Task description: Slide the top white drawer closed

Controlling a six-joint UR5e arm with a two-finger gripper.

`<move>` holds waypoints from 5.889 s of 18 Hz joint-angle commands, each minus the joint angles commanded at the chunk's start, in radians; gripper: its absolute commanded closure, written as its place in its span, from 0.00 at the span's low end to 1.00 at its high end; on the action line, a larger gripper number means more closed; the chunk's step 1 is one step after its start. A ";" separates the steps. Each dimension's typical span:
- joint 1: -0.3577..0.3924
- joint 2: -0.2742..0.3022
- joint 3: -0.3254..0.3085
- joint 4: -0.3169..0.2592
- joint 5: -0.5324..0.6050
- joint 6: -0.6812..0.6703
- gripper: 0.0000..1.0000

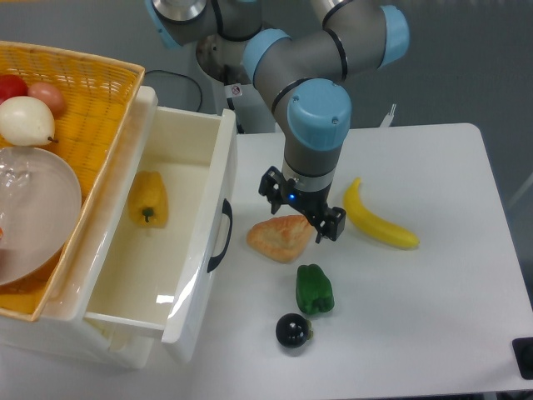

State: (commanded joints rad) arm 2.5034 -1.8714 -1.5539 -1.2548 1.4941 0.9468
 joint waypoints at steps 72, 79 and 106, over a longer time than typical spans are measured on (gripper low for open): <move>-0.086 -0.110 0.009 0.149 -0.018 -0.353 0.00; -0.103 -0.109 0.008 0.146 -0.018 -0.356 0.00; -0.141 -0.078 -0.009 0.138 -0.078 -0.355 0.00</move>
State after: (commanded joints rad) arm 2.3623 -1.9497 -1.5631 -1.1167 1.4160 0.5921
